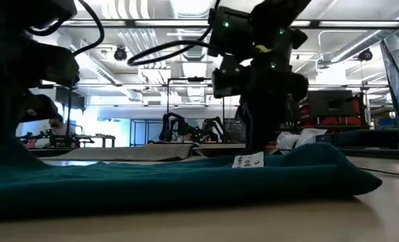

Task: Set table place
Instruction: Fold the green napkin

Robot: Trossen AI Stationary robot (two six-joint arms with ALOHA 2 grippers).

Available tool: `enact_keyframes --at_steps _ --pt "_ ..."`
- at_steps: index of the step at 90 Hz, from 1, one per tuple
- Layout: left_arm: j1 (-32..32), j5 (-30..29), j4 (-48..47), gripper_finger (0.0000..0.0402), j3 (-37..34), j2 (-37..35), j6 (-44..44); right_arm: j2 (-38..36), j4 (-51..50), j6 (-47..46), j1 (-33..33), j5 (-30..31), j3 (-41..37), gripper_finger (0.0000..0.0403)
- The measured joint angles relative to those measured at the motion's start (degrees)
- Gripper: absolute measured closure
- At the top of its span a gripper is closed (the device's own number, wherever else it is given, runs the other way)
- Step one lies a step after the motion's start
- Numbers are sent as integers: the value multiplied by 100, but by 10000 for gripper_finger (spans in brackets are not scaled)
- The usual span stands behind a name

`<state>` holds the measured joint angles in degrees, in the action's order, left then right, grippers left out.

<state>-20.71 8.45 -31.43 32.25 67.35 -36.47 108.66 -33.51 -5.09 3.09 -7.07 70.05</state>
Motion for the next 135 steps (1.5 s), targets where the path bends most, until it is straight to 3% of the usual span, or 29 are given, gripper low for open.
enact_keyframes --at_steps 17,35,47,56,70,88,116,126,135 --pt "0 -2 -25 401 7 -44 -107 -48 -75 202 40 -209 1 393" --pt "-225 -638 -1201 401 703 -92 -377 -493 -269 177 92 -134 -1 401" --pt "-413 -1501 -1978 402 1144 -90 -601 -865 -263 132 115 674 5 402" --pt "-494 -2182 -2301 402 1147 -85 -855 -890 -266 142 143 1312 -6 402" --pt "-516 -2585 -2418 402 847 -83 -1139 -580 -284 177 171 1535 -37 403" --pt "-516 -2268 -2400 402 425 -25 -1527 -354 -272 143 204 2410 -49 403" --pt "-516 -2007 -2411 401 835 28 -1609 -439 -175 507 204 2525 268 403" --pt "-585 -1465 -2611 401 1148 26 -2140 -440 -188 591 204 2527 405 403" --pt "-737 -1335 -3189 401 1340 26 -2800 -442 -202 716 203 2525 502 403"
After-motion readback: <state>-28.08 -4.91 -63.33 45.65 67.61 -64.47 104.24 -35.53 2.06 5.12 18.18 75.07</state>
